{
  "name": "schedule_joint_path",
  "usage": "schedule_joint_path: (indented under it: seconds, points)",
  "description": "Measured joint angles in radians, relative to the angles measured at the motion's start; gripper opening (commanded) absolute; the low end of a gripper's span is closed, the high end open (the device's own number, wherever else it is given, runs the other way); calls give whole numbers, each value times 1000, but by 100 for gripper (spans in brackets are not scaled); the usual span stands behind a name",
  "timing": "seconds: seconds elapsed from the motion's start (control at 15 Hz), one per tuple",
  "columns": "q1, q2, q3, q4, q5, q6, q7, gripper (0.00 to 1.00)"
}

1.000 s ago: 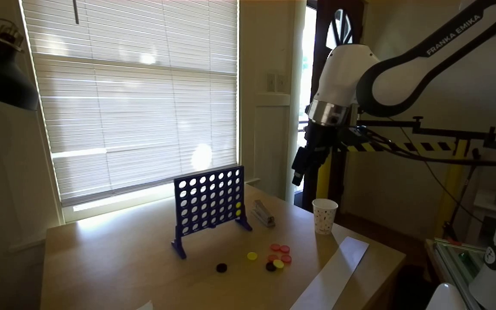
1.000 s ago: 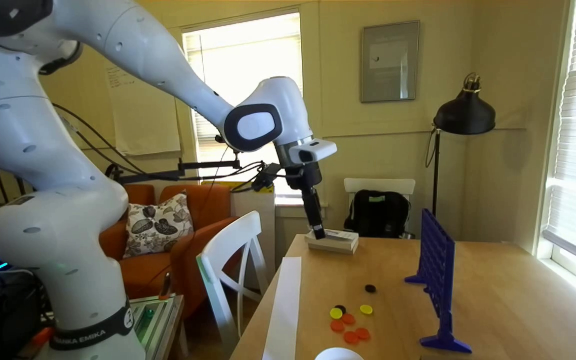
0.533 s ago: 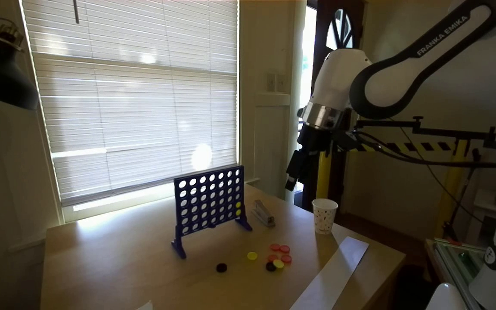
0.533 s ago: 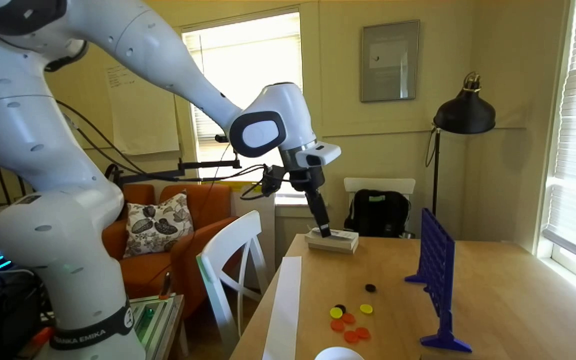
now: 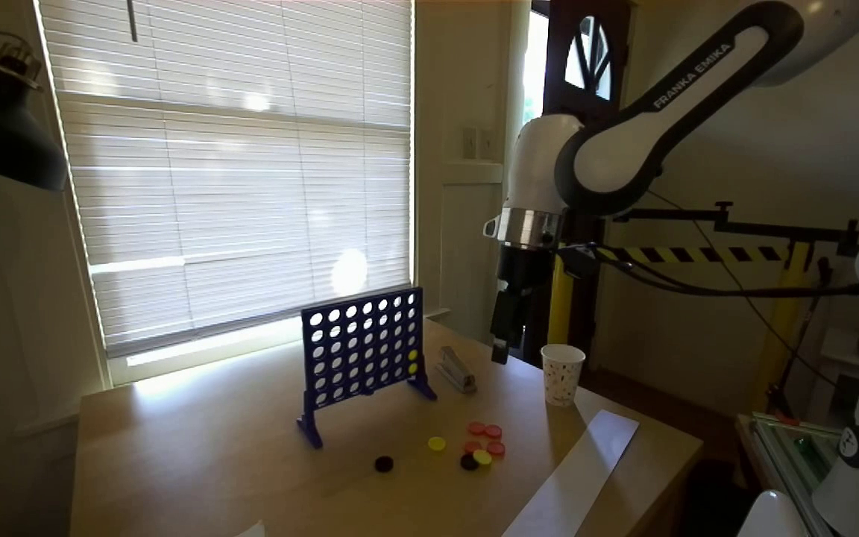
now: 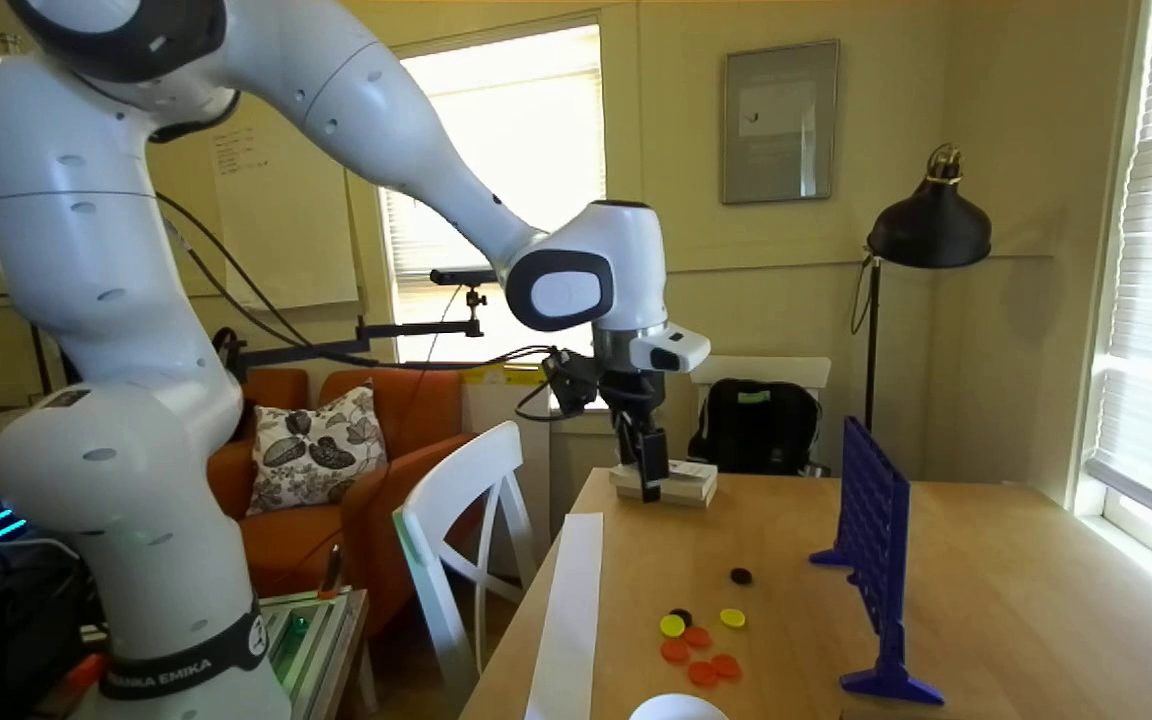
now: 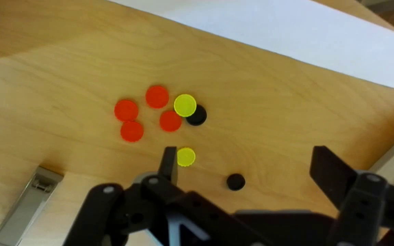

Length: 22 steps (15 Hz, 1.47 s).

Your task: Put one yellow ring inside the blue game board on the right.

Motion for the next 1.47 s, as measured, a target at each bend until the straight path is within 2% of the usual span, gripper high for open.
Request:
schedule_joint_path:
  seconds: [0.13, 0.33, 0.67, 1.0, 1.47]
  points:
    - [-3, 50, -2, 38, -5, -52, -5, 100]
    - [-9, 123, -3, 75, -29, -53, -4, 100]
    - [-14, 215, -4, 98, -132, 58, 0, 100]
    - [-14, 294, -4, 99, -155, 210, -1, 100]
    - [-14, 303, -4, 99, -155, 217, 0, 100]
